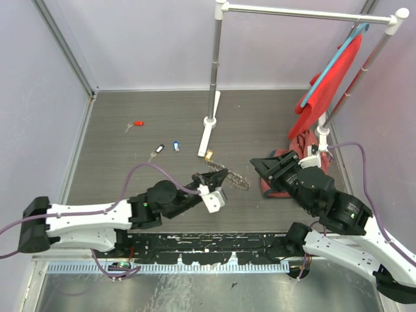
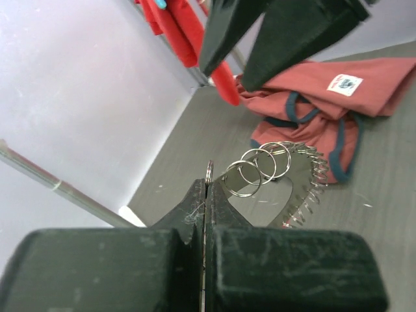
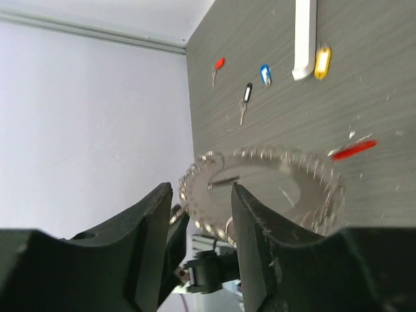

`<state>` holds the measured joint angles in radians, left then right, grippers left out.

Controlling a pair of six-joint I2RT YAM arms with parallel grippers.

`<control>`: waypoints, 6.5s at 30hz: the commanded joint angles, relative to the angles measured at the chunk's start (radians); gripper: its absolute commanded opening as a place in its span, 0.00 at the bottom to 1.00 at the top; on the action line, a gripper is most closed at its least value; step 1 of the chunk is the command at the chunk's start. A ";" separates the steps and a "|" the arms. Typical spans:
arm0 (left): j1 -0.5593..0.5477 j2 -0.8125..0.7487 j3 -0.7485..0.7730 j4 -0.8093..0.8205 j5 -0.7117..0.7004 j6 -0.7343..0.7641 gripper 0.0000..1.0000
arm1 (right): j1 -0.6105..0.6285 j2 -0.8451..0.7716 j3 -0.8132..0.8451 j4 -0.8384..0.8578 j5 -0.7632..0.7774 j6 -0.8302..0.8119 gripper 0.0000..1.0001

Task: Put the keys on the keyring

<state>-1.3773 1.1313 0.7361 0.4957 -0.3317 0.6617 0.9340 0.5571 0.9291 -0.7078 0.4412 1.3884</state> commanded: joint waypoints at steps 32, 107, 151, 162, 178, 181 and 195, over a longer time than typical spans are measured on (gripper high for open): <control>0.102 -0.326 0.224 -0.954 0.437 -0.693 0.00 | 0.005 0.192 0.045 0.350 -0.815 -1.348 0.39; 0.214 -0.556 -0.247 0.050 0.732 -0.282 0.00 | 0.202 0.250 0.049 0.582 -0.933 -1.707 0.29; 0.215 -0.623 -0.256 0.061 0.710 -0.337 0.30 | 0.203 0.160 -0.111 1.005 -0.900 -1.545 0.01; 0.215 -0.566 -0.281 0.254 0.676 -0.414 0.23 | 0.203 0.184 -0.124 1.062 -0.914 -1.520 0.01; 0.215 -0.535 -0.279 0.248 0.732 -0.430 0.32 | 0.203 0.170 -0.134 1.064 -0.897 -1.522 0.01; 0.214 -0.540 -0.279 0.236 0.731 -0.429 0.31 | 0.203 0.161 -0.137 1.064 -0.890 -1.522 0.01; 0.215 -0.515 -0.271 0.230 0.754 -0.433 0.31 | 0.203 0.175 -0.133 1.065 -0.897 -1.524 0.01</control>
<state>-1.1629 0.6018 0.4686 0.7128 0.4103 0.2337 1.1324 0.7395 0.7734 0.2752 -0.4656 -0.1352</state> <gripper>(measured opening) 0.314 0.034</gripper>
